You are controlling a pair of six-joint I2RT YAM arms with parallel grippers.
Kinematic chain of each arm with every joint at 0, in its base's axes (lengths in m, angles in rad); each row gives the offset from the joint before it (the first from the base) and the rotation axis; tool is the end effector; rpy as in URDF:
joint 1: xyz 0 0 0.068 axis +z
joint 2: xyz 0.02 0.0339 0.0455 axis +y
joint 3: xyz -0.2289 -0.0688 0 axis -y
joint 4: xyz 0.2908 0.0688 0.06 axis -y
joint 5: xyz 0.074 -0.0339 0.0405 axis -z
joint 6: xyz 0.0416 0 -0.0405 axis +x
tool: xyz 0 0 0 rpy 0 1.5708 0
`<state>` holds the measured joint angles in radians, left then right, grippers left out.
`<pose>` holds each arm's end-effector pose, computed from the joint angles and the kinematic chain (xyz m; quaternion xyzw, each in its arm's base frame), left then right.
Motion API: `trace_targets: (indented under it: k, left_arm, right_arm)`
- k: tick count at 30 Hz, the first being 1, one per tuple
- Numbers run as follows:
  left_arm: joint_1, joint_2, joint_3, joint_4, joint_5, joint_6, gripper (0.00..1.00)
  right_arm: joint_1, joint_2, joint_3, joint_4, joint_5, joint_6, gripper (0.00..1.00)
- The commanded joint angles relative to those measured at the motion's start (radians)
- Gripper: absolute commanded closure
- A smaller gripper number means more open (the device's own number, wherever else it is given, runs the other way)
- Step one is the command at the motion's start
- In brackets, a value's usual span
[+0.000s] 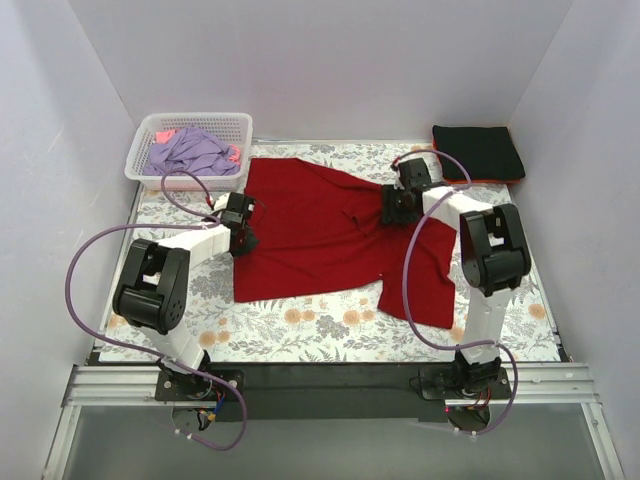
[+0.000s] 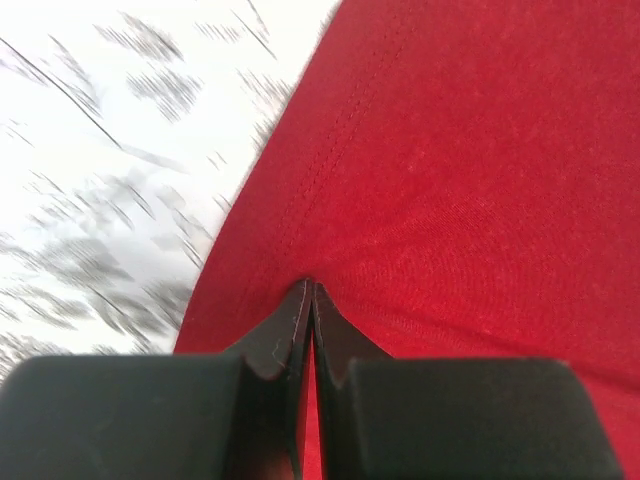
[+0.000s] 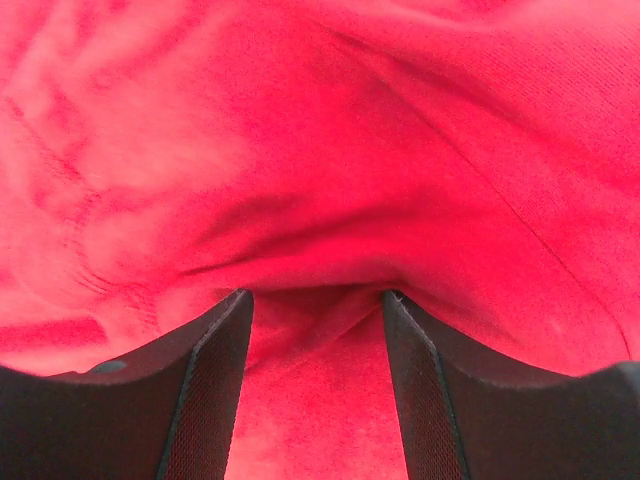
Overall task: Fold and stack the t-shirts
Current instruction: Flatten the tshirt out
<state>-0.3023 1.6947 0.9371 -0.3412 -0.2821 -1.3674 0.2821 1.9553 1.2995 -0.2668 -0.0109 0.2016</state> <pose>0.3401 -0.0939 0.0829 -0.5171 0.8126 -0.0798 0.2567 0.4251 0.1237 0.1038 -0.0399 0.9471 0.0813 0.3079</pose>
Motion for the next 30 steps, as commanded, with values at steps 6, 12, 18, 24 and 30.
trace_targets:
  k: [6,12,18,24,30]
  left_arm:
    - [0.051,-0.015,0.080,-0.096,-0.002,0.090,0.86]
    - [0.046,-0.340,-0.018,-0.127,0.050,0.113,0.42]
    - [0.037,-0.610,-0.214,-0.179,0.138,0.019,0.31]
    - [0.035,-0.672,-0.331,-0.226,0.104,-0.041,0.32]
    - [0.035,-0.606,-0.322,-0.259,0.044,-0.042,0.40]
  right_arm:
    - [0.025,-0.001,0.144,-0.112,0.052,-0.041,0.38]
    - [0.025,-0.318,-0.064,-0.192,0.121,-0.036,0.36]
    - [0.025,-0.683,-0.353,-0.198,0.138,0.021,0.32]
    - [0.022,-0.982,-0.535,-0.210,0.152,0.042,0.13]
    - [0.020,-1.134,-0.609,-0.233,0.158,0.064,0.07]
